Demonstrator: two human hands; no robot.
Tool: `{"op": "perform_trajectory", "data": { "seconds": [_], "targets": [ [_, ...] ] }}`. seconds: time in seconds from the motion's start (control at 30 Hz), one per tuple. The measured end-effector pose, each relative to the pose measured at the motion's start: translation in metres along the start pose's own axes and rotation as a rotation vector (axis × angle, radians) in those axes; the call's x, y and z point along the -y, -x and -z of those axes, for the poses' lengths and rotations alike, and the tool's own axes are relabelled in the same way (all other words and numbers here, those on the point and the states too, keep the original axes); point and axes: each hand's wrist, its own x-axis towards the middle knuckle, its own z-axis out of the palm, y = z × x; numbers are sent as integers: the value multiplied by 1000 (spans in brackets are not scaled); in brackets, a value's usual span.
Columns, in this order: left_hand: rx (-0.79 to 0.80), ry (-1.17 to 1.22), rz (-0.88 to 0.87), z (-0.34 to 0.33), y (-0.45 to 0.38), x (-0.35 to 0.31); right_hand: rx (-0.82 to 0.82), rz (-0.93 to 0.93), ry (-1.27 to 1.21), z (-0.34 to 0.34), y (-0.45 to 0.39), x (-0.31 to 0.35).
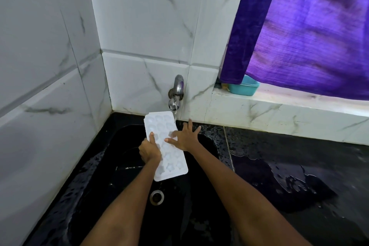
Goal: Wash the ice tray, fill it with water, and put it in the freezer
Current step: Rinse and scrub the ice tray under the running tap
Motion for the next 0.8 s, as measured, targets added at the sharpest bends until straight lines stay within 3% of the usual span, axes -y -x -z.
{"op": "perform_trajectory", "data": {
  "seconds": [0.43, 0.57, 0.67, 0.8],
  "targets": [
    [-38, 70, 49, -1, 4, -13, 41, -21, -110, 6, 0, 6],
    [-31, 64, 42, -2, 8, -11, 33, -45, -8, 7, 3, 3],
    [-41, 70, 59, -2, 10, -10, 74, -11, -135, 2, 8, 3],
    [-75, 88, 65, 2, 6, -8, -56, 50, -245, 2, 13, -5]
  ]
}}
